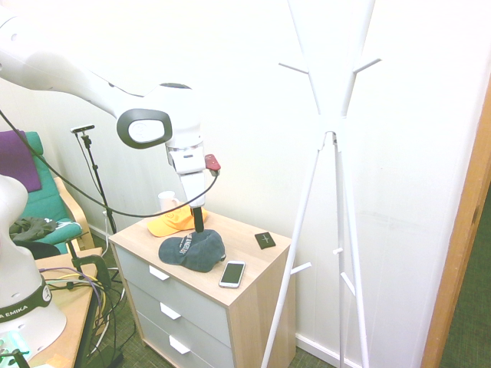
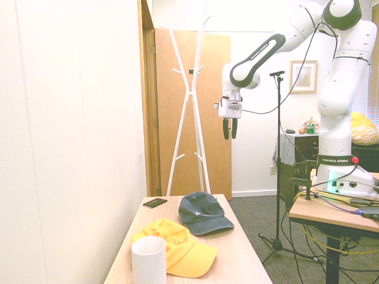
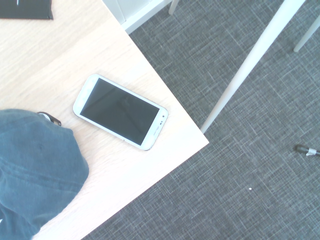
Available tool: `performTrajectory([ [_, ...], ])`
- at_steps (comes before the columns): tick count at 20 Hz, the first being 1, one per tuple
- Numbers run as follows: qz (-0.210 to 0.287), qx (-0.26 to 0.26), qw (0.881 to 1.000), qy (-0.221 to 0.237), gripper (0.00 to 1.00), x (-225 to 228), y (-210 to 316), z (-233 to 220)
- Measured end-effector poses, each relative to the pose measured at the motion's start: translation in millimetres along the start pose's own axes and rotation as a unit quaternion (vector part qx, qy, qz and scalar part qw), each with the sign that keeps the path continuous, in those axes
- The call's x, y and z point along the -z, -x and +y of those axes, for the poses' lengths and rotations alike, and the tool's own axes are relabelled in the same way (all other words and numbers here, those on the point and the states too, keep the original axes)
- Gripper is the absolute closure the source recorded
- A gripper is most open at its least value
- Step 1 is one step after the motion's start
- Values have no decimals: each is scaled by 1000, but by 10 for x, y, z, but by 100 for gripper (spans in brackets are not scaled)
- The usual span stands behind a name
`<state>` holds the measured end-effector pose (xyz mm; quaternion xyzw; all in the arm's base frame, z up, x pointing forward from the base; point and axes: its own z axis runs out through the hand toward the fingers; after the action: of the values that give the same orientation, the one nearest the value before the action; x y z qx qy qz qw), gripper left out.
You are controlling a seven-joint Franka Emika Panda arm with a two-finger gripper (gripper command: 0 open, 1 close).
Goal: Hang the cap
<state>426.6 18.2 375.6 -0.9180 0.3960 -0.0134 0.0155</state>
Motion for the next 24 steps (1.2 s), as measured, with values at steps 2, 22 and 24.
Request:
performTrajectory([
  [2,0,2,1000,1,0,-5,1,-4],
  [22,14,173,984,45,0,-1563,1546,-1746],
  [24,11,186,982,45,0,-1753,1606,-1795],
])
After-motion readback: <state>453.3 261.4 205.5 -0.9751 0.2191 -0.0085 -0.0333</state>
